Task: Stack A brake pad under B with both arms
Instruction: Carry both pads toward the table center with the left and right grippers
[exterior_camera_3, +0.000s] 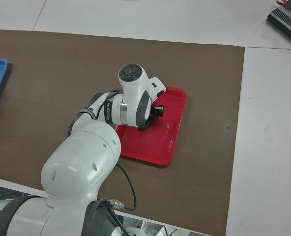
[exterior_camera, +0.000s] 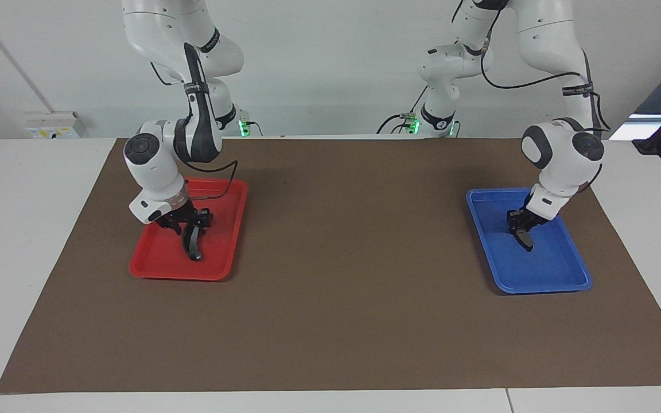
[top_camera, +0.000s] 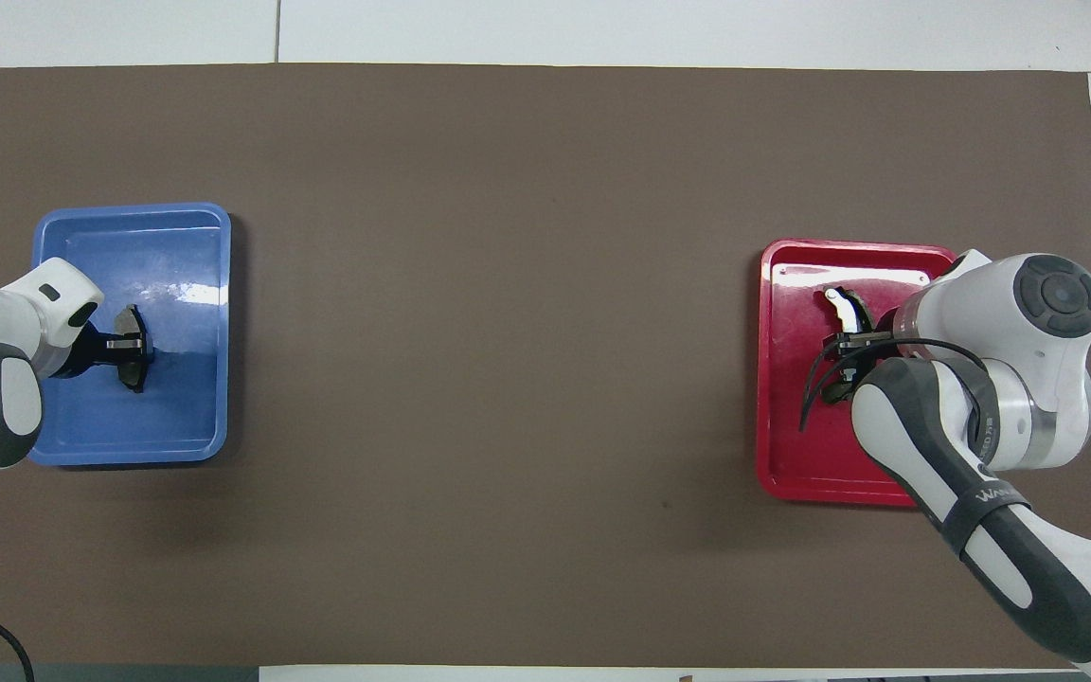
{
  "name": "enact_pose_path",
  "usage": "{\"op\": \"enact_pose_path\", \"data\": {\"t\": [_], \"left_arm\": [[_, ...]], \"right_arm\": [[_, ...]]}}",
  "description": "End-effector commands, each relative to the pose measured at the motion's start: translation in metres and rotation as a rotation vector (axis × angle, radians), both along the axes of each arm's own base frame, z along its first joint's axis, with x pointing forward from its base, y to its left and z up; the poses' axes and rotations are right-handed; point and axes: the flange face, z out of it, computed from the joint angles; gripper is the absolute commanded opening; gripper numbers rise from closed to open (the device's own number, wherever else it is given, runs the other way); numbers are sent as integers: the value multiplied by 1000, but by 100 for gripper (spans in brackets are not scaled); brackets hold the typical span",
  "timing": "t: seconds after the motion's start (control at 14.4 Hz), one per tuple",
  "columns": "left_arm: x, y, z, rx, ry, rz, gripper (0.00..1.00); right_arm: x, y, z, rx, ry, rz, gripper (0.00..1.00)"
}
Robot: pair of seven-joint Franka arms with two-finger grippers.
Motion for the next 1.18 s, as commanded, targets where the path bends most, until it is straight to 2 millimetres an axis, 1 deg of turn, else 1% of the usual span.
{"op": "enact_pose_path", "data": {"t": [0.0,0.07,0.14,0.28,0.35,0.49,0.56,0.77,0.84,0.91,1.04,1.11], "left_arm": [[9,-3,15,2,5,19,7],[14,-2,25,1,13,21,7],[21,-6,37,1,20,21,7],[31,-24,59,0,35,19,7],[36,-38,71,1,32,23,6],[42,-67,88,1,50,21,6],[43,-88,91,3,60,12,6],[41,-167,91,2,16,35,3],[35,-201,90,0,15,34,3],[29,-228,88,2,16,36,3],[20,-270,85,-8,-8,34,3],[15,-291,78,-13,-18,34,3]], "right_arm": [[-1,-3,-4,14,-9,12,60],[-1,-3,-3,14,-8,13,50],[-1,-3,-3,14,-7,13,36],[3,-3,1,14,-5,10,12],[5,-2,4,14,-4,12,5],[12,-2,16,15,5,11,4],[18,-1,26,16,8,13,4],[32,0,57,18,8,16,3],[37,-2,68,18,13,13,2],[42,1,80,20,13,18,0],[48,4,104,22,7,19,0],[51,5,116,22,15,19,0]]}}
